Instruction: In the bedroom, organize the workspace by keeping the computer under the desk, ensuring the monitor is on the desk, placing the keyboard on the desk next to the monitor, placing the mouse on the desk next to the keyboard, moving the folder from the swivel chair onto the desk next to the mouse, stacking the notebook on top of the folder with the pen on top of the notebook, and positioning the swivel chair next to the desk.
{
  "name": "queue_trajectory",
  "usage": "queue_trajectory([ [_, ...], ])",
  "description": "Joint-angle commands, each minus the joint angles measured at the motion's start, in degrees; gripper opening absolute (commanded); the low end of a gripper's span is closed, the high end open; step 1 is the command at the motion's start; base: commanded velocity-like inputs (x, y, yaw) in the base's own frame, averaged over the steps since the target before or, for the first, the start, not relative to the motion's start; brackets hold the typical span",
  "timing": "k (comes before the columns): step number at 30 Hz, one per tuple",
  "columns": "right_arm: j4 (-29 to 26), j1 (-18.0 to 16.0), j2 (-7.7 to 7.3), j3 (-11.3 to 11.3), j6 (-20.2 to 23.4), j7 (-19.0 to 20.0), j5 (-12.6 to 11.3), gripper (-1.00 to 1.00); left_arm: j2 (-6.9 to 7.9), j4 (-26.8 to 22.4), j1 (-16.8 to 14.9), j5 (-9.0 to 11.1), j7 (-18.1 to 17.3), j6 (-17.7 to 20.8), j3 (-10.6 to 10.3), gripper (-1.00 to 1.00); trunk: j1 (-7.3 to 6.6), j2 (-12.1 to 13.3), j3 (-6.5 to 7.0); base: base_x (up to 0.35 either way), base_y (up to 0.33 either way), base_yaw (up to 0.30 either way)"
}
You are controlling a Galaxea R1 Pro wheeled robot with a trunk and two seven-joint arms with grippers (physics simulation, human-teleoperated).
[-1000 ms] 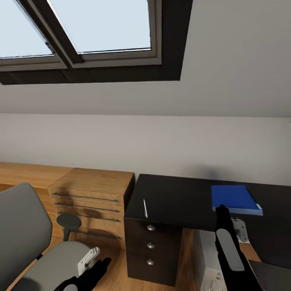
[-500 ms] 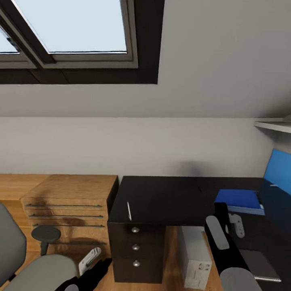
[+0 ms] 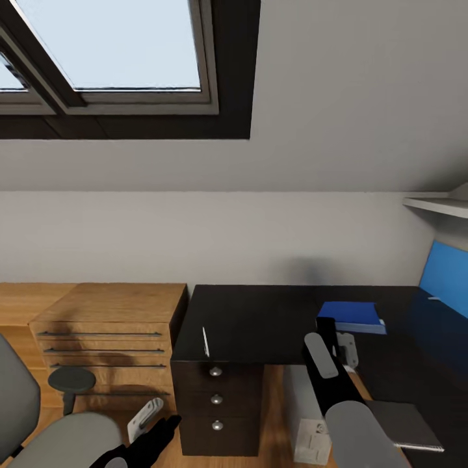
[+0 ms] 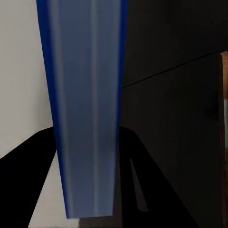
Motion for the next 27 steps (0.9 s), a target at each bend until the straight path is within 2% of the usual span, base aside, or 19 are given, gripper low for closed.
queue_trajectory([
  [1,0.4,-0.2,0.12,0.1,-0.3,0.1,-0.3,-1.0,0.02,-0.1,-0.1,0.3,0.4,0.0,-0.2,1.0,-0.21,0.3,0.09,0.0,0.0,-0.002],
  [6,1.9,-0.4,-0.02,1.2,0.8,1.1,-0.4,-1.0,0.0,-0.1,-0.1,-1.7,0.5,0.0,-1.8,1.0,-1.09,1.9,0.81,0.0,0.0,-0.001],
  [8,1.7,-0.1,-0.11,1.3,4.6,1.4,-0.5,-1.0,0.0,-0.1,-0.1,-2.2,0.5,0.0,-2.0,1.0,-1.09,1.9,0.81,0.0,0.0,-0.048],
  [9,1.2,0.3,-1.03,0.8,12.2,2.3,-0.4,-1.0,-0.01,0.0,-0.1,-2.4,0.4,0.0,-2.1,1.0,-1.09,1.9,0.81,0.0,0.0,-0.241],
  [13,0.4,0.4,-3.33,0.6,15.9,4.0,-0.6,-1.0,0.03,0.0,-0.1,-2.6,0.4,0.0,-2.2,1.0,-1.09,1.9,0.81,0.0,0.0,-0.27],
  [20,0.2,0.4,-5.6,0.4,23.6,5.1,-0.7,-1.0,0.02,0.1,-0.1,-2.7,0.4,-0.1,-2.3,1.0,-1.09,1.9,0.81,0.0,0.0,-0.293],
  [24,0.1,0.4,-6.34,0.3,25.3,7.2,-0.7,-1.0,0.0,0.1,-0.1,-2.7,0.4,-0.1,-2.3,1.0,-1.09,1.9,0.81,0.0,0.0,-0.298],
  [27,-0.1,0.2,-9.09,0.3,32.4,10.8,-1.5,-1.0,0.0,0.1,-0.1,-2.7,0.4,-0.1,-2.3,1.0,-1.09,1.9,0.81,0.0,0.0,-0.293],
])
